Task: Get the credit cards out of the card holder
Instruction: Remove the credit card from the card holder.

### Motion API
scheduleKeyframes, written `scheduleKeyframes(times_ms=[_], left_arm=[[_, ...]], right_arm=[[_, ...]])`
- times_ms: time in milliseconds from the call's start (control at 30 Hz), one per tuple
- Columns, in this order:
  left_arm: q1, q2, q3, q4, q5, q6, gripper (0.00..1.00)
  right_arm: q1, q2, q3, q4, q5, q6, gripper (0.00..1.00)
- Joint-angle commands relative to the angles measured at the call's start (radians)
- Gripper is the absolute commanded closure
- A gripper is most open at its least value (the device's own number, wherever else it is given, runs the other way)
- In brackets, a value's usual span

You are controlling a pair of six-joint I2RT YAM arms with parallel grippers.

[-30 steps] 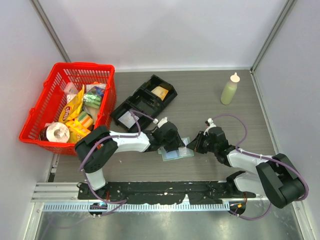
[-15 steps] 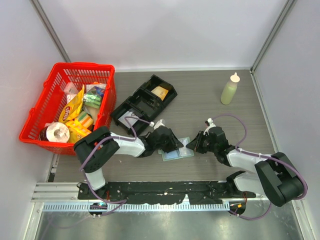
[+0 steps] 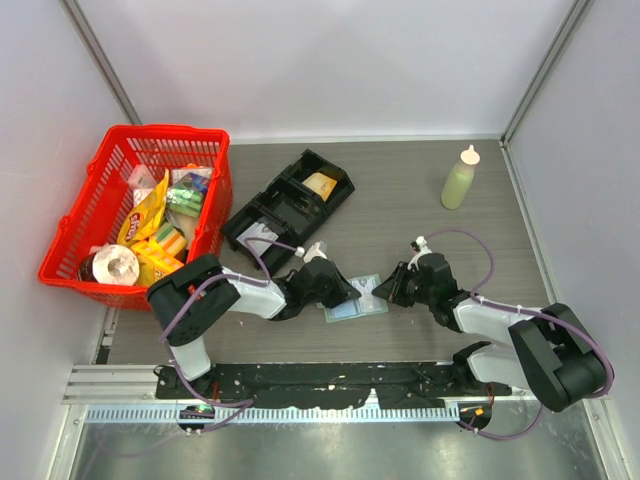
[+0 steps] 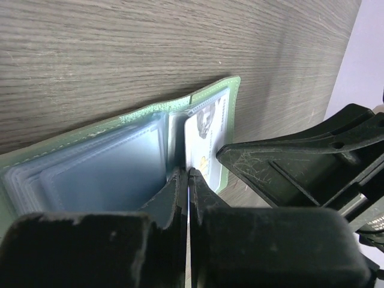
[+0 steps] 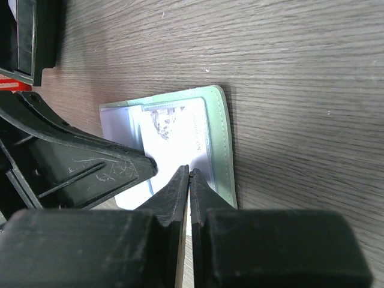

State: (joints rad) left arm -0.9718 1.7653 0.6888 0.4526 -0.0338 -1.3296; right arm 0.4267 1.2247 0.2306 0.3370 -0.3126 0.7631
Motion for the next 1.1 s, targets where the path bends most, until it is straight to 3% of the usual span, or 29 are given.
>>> scheduleKeyframes(times_ms=[0,1067], left_arm=[[-0.004,-0.055,-0.021,0.098,-0.011,-0.002,0.99],[-0.004,-0.162,-0.091,-0.135,-0.034,-0.031,1.0]], right_arm=[[-0.008,0.039,-0.028,-0.087,0.035,-0.016,0.91],[-0.029,0.09,-0.005,-0.09,0.004,-0.036,0.91]])
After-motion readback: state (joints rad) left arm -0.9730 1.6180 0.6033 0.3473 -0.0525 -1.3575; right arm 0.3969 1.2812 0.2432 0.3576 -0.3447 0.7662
